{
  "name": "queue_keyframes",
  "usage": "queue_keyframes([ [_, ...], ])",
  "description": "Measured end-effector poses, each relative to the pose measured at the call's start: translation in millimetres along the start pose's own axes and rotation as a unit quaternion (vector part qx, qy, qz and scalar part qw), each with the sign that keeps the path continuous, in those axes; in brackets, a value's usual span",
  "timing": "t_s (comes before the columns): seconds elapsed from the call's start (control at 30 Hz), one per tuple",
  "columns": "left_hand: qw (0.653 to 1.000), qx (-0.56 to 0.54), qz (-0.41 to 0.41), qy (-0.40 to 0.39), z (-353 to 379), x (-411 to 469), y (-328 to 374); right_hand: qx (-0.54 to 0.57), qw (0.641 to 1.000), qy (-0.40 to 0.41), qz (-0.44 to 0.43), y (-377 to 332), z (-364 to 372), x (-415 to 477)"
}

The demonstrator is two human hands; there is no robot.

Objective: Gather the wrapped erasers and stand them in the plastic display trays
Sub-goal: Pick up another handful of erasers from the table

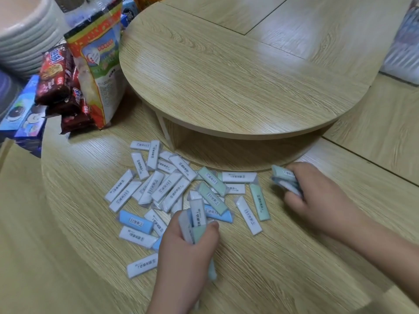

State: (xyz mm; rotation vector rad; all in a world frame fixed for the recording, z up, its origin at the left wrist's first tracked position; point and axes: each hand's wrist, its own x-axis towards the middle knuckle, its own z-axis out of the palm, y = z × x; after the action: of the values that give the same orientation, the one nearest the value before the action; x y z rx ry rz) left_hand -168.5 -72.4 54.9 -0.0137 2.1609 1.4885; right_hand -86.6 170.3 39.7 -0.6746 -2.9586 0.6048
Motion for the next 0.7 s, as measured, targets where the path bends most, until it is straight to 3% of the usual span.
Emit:
queue_keyframes([
  [0.1, 1.000, -0.011, -0.018, 0.015, 0, 2, 0, 0.067, 0.992, 0.035, 0.103, -40, 17, -9],
  [0.2, 0.999, -0.024, -0.030, 0.024, 1, 4, 1, 0.061, 0.986, 0.068, 0.142, -66, 40, -11],
  [0.33, 0.999, -0.029, -0.022, 0.031, 0, 4, 3, -0.017, 0.987, 0.104, 0.123, -80, 67, -14],
  [0.5, 0.997, -0.043, -0.046, 0.037, -4, -1, 6, -0.099, 0.987, 0.089, 0.094, -86, 75, -15],
  [0.7, 0.997, -0.043, -0.057, 0.040, -10, 0, 8, -0.112, 0.985, 0.071, 0.113, -85, 73, -10],
])
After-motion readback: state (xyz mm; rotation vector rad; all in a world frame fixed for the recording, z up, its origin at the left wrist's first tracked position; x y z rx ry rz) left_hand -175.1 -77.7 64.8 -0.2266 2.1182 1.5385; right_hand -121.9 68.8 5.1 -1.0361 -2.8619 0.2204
